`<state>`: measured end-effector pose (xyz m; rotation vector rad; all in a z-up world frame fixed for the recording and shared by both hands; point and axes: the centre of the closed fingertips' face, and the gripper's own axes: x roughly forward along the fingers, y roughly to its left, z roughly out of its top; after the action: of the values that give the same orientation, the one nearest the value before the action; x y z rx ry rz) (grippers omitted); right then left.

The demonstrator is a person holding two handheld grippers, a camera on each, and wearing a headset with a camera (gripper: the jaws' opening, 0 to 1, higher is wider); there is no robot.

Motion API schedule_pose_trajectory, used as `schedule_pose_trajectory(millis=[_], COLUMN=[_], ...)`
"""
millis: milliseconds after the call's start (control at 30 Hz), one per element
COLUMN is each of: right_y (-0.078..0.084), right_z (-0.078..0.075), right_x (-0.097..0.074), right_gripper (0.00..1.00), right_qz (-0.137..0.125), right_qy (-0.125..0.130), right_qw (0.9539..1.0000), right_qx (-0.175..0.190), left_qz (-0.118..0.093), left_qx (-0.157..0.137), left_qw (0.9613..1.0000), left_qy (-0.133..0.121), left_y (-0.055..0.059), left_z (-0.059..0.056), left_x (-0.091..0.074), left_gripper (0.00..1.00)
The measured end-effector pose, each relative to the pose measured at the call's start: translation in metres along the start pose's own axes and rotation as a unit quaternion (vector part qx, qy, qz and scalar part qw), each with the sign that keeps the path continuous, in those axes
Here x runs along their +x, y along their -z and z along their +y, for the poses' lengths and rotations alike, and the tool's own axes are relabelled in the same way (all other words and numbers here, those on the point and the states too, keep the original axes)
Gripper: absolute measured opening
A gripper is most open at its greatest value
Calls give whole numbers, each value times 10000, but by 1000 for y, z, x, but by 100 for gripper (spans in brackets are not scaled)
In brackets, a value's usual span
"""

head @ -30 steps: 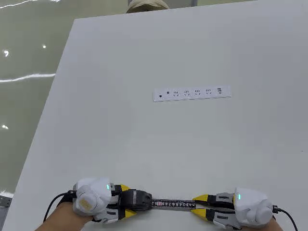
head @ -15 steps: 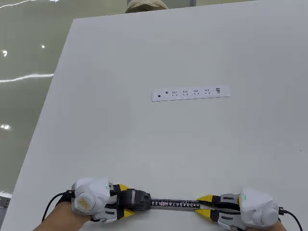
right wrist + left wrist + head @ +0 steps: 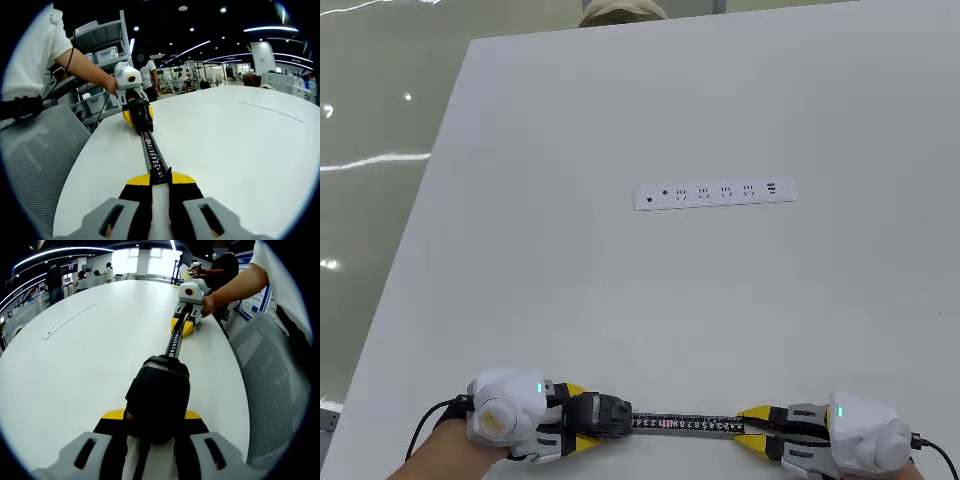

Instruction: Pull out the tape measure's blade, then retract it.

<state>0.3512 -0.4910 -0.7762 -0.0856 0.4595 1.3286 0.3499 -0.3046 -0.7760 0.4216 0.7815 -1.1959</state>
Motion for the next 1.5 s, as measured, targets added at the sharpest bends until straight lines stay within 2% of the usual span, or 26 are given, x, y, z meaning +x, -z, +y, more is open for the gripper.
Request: schedule_pose_trajectory(millis=[1500], right_y=[14], right_z=[-10], right_x=[-41], right_gripper=[8], right_qz=[-63], right_qy=[224], right_qw=[9994], right_qx=[270], left_qz=[29], left_qx=[22], left_qw=[10000], left_qy=[18], left_y=[0], left_z=[0], left_x=[0], left_gripper=[32])
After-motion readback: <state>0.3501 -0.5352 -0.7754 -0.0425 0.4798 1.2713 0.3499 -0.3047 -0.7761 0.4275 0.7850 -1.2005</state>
